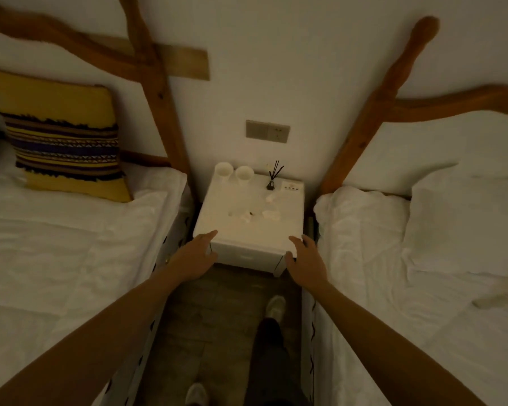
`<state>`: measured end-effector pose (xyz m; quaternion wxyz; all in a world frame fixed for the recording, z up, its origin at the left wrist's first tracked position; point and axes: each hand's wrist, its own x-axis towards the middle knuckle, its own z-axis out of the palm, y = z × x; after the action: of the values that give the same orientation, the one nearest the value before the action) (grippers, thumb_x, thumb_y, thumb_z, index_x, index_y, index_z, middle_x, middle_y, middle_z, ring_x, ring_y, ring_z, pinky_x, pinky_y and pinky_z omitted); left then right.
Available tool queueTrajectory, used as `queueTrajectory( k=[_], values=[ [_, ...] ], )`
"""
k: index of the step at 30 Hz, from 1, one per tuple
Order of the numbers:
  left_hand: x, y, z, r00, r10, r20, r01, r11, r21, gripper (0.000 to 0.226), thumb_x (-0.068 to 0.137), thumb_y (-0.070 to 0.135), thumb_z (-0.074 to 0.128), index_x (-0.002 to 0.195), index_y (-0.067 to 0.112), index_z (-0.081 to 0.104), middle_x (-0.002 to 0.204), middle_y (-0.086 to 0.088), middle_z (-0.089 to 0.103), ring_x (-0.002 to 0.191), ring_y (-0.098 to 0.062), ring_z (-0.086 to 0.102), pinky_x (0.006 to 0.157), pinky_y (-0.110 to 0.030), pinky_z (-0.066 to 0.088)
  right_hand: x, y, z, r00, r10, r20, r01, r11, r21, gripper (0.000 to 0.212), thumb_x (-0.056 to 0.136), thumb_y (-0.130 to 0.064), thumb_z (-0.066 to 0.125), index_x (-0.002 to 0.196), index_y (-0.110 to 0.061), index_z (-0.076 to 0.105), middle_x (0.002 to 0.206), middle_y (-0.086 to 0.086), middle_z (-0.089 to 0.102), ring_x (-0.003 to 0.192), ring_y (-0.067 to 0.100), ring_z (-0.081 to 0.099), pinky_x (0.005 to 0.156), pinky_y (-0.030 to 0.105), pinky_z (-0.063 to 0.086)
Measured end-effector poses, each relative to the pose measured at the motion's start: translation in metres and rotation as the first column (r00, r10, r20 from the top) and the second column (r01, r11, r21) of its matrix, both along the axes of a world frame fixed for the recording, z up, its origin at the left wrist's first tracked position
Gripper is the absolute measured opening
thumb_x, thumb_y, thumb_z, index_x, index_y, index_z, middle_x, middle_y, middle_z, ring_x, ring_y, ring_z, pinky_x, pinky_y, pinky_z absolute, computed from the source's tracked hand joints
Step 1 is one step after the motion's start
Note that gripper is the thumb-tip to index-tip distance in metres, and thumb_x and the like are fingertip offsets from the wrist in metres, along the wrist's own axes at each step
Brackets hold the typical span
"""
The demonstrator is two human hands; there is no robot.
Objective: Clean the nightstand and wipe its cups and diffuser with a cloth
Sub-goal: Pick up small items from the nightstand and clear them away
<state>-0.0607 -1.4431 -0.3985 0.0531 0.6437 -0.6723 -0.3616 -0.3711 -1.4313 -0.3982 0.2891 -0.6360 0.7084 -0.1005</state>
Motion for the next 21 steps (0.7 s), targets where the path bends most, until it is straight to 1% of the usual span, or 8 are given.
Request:
queueTrajectory(
  k=[2, 4, 8, 11, 13, 15, 18, 21],
  values=[
    [-0.011, -0.029, -0.023, 1.0, 0.028, -0.004, -0.028, 0.997, 0.074, 0.064, 0.098, 0.035, 0.052, 0.155, 0.032, 0.023, 0.156, -0.004, 0.036, 0.13, -0.028, 0.049, 0.109, -0.042, 0.041, -0.01, -0.042, -0.021, 0.999, 0.018, 0.034, -0.019, 1.0, 0.025, 0.052, 0.103, -0.034, 0.048, 0.152, -0.021, 0.038, 0.163, 0.008, 0.023, 0.142, 0.029, 0.039, 0.111, 0.04, 0.039],
    [-0.025, -0.068, -0.052, 0.995, 0.102, -0.003, -0.101, 0.985, 0.137, 0.061, 0.099, 0.033, 0.051, 0.155, 0.029, 0.025, 0.151, -0.006, 0.042, 0.127, -0.027, 0.051, 0.106, -0.04, 0.041, -0.022, -0.09, -0.047, 0.999, 0.016, 0.045, -0.019, 0.997, 0.074, 0.053, 0.103, -0.033, 0.049, 0.153, -0.02, 0.035, 0.163, 0.008, 0.021, 0.142, 0.029, 0.039, 0.11, 0.039, 0.04],
    [-0.055, -0.109, -0.079, 0.986, 0.168, -0.004, -0.163, 0.961, 0.223, 0.056, 0.101, 0.025, 0.052, 0.152, 0.019, 0.032, 0.152, -0.011, 0.04, 0.131, -0.029, 0.048, 0.109, -0.038, 0.038, -0.035, -0.133, -0.076, 0.999, 0.034, 0.039, -0.04, 0.984, 0.175, 0.055, 0.102, -0.032, 0.049, 0.153, -0.018, 0.034, 0.163, 0.006, 0.021, 0.137, 0.028, 0.044, 0.106, 0.038, 0.042],
    [-0.083, -0.144, -0.115, 0.973, 0.231, -0.022, -0.221, 0.95, 0.22, 0.051, 0.099, 0.023, 0.055, 0.147, 0.017, 0.039, 0.143, -0.012, 0.047, 0.12, -0.031, 0.055, 0.105, -0.043, 0.043, -0.043, -0.173, -0.12, 0.995, 0.097, 0.028, -0.101, 0.97, 0.221, 0.052, 0.101, -0.03, 0.05, 0.15, -0.019, 0.038, 0.161, 0.004, 0.024, 0.134, 0.026, 0.046, 0.102, 0.036, 0.044],
    [-0.098, -0.161, -0.127, 0.966, 0.257, -0.024, -0.248, 0.95, 0.188, 0.05, 0.097, 0.024, 0.056, 0.145, 0.018, 0.041, 0.139, -0.01, 0.048, 0.115, -0.03, 0.057, 0.102, -0.044, 0.045, -0.043, -0.192, -0.136, 0.996, 0.094, 0.005, -0.093, 0.971, 0.221, 0.05, 0.1, -0.029, 0.052, 0.148, -0.017, 0.04, 0.162, 0.005, 0.023, 0.137, 0.027, 0.041, 0.105, 0.039, 0.043],
    [-0.109, -0.183, -0.156, 0.955, 0.297, -0.012, -0.292, 0.943, 0.157, 0.05, 0.096, 0.025, 0.056, 0.143, 0.019, 0.041, 0.138, -0.009, 0.047, 0.112, -0.029, 0.058, 0.099, -0.046, 0.047, -0.04, -0.217, -0.168, 0.994, 0.104, -0.02, -0.098, 0.976, 0.197, 0.05, 0.099, -0.026, 0.054, 0.146, -0.016, 0.041, 0.161, 0.006, 0.023, 0.141, 0.03, 0.033, 0.108, 0.044, 0.041],
    [-0.122, -0.21, -0.192, 0.944, 0.331, -0.005, -0.328, 0.936, 0.125, 0.057, 0.094, 0.028, 0.058, 0.146, 0.02, 0.037, 0.145, -0.006, 0.04, 0.117, -0.03, 0.056, 0.096, -0.046, 0.049, -0.029, -0.25, -0.207, 0.989, 0.139, -0.047, -0.129, 0.978, 0.165, 0.053, 0.097, -0.026, 0.057, 0.146, -0.018, 0.04, 0.161, 0.003, 0.024, 0.141, 0.029, 0.031, 0.106, 0.046, 0.043],
    [-0.127, -0.231, -0.228, 0.954, 0.295, 0.059, -0.299, 0.951, 0.082, 0.066, 0.09, 0.034, 0.063, 0.148, 0.026, 0.033, 0.15, 0.0, 0.034, 0.129, -0.024, 0.046, 0.093, -0.046, 0.051, -0.017, -0.274, -0.242, 0.971, 0.237, -0.025, -0.232, 0.964, 0.133, 0.058, 0.095, -0.028, 0.06, 0.149, -0.022, 0.038, 0.16, 0.001, 0.028, 0.141, 0.026, 0.031, 0.105, 0.047, 0.045]
  ],
)
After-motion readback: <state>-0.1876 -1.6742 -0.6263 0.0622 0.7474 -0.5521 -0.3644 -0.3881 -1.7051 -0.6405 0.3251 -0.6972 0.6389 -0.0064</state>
